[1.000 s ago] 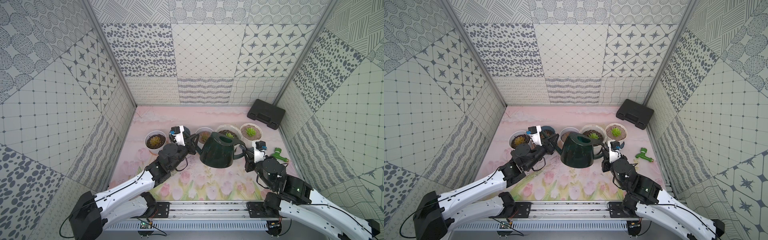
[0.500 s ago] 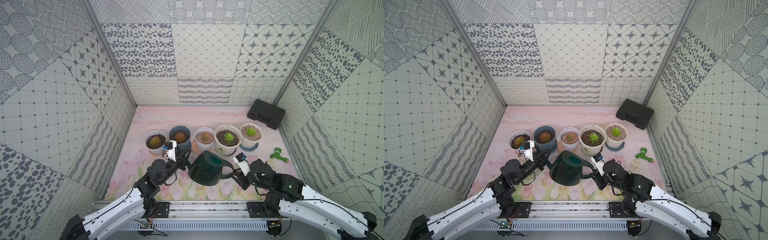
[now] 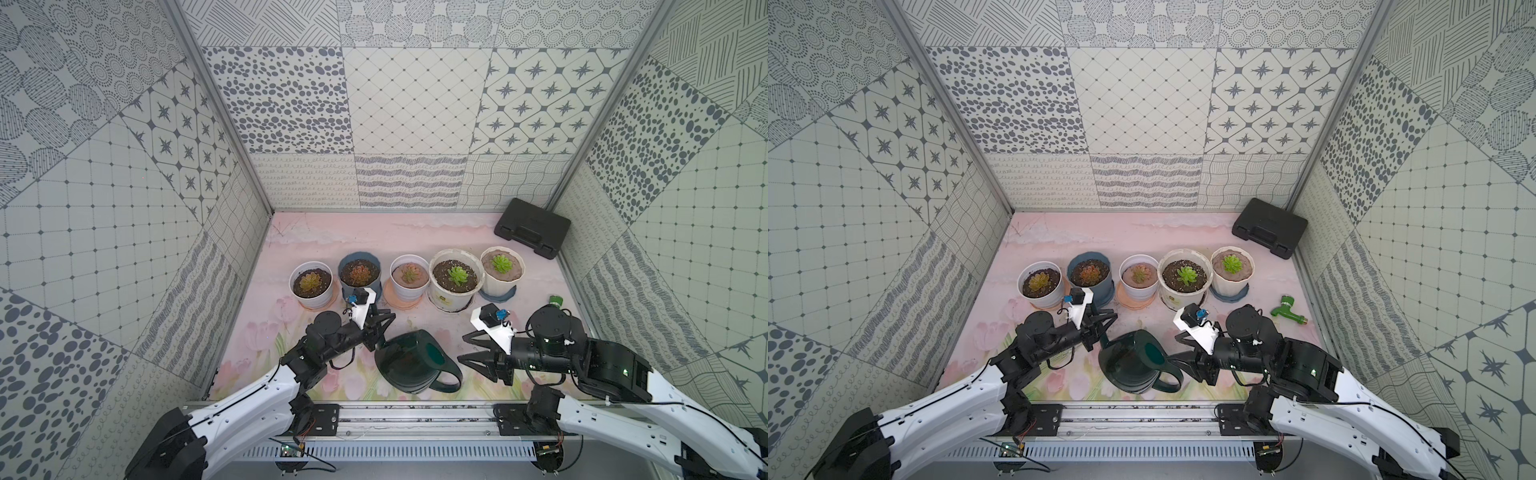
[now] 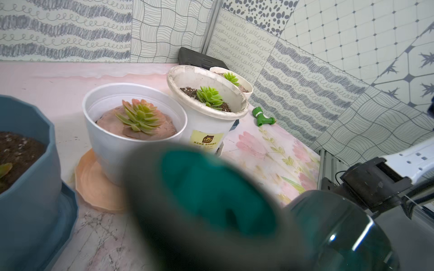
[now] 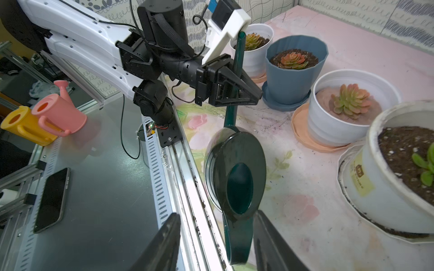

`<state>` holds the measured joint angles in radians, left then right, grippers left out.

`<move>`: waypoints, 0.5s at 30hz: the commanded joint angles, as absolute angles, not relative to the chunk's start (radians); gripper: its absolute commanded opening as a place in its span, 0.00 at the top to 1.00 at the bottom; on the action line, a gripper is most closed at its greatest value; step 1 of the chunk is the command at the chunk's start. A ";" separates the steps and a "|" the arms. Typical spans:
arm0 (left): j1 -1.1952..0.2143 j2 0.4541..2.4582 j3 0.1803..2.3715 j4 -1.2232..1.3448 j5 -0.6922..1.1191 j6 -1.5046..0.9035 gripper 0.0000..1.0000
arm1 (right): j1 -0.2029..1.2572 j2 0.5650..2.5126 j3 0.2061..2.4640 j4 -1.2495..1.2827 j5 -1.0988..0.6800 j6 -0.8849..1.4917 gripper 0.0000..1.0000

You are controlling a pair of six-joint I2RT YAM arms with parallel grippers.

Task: Water the succulent around the soil edge
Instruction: Adjust the watering can.

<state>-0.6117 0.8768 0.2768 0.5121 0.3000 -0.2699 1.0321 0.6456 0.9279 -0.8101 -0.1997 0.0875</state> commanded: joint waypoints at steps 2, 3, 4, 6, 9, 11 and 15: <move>-0.509 1.077 0.360 0.787 0.755 -0.244 1.00 | 1.032 0.767 0.998 -0.826 -0.049 0.019 0.46; -0.503 1.120 0.380 0.804 0.794 -0.250 1.00 | 1.032 0.814 1.029 -0.826 -0.019 0.027 0.45; -0.503 1.158 0.406 0.824 0.820 -0.254 1.00 | 1.032 0.864 1.060 -0.824 0.008 0.040 0.45; -0.501 1.224 0.458 0.856 0.873 -0.260 1.00 | 1.030 0.957 1.112 -0.808 0.063 0.072 0.45; -0.503 1.301 0.544 0.825 0.959 -0.249 1.00 | 1.019 1.034 1.134 -0.710 0.138 0.113 0.47; -0.505 1.322 0.563 0.814 0.965 -0.227 1.00 | 0.992 1.034 1.102 -0.571 0.141 0.200 0.51; -0.505 1.356 0.581 0.815 0.983 -0.215 1.00 | 0.959 1.011 0.957 -0.226 0.016 0.362 0.59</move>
<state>-0.5228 1.3136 0.5392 0.6868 0.7742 -0.2279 0.9707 1.0332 1.0187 -0.5285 0.0620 0.2287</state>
